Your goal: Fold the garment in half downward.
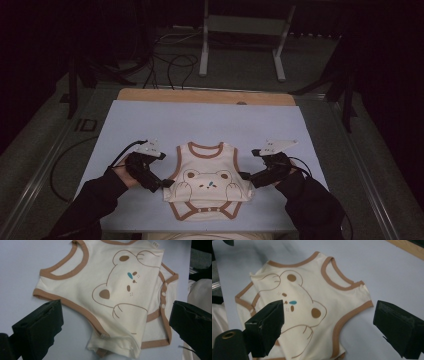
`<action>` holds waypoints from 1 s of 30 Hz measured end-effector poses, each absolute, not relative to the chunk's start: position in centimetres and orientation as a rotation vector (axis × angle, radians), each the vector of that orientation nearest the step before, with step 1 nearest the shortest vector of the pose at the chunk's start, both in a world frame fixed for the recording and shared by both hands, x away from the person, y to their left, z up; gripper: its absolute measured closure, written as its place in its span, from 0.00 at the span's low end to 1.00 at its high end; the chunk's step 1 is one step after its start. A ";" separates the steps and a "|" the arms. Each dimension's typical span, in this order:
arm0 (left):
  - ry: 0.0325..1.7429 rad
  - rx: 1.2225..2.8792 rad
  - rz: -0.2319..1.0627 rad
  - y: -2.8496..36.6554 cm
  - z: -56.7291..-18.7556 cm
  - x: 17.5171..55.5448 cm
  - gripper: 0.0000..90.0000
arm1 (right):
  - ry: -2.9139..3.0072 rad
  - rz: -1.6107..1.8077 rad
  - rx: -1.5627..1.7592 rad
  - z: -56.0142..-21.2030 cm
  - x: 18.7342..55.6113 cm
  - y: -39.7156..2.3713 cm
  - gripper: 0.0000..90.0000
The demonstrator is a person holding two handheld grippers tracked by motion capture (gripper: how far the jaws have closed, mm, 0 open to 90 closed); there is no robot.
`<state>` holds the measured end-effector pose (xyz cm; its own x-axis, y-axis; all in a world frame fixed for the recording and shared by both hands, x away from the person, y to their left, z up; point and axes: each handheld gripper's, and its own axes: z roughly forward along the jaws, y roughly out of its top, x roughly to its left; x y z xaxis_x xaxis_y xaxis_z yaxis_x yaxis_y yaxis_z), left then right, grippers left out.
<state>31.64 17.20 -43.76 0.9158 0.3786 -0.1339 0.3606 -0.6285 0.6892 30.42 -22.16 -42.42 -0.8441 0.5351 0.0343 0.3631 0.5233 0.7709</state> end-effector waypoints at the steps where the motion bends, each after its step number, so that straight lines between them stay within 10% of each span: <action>1: 0.522 2.307 0.031 17.1 -43.7 31.9 0.00 | 2.552 1.220 0.758 -42.4 30.6 -22.1 0.11; 30: 0.510 2.348 0.030 15.5 -45.3 36.7 0.00 | 2.647 1.148 0.728 -44.1 36.1 -18.9 0.11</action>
<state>36.71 15.55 -45.33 0.9213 0.3692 -0.1217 0.3524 -0.6612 0.6623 36.09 -18.94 -44.10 -0.8674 0.4959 0.0401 0.3681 0.5855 0.7222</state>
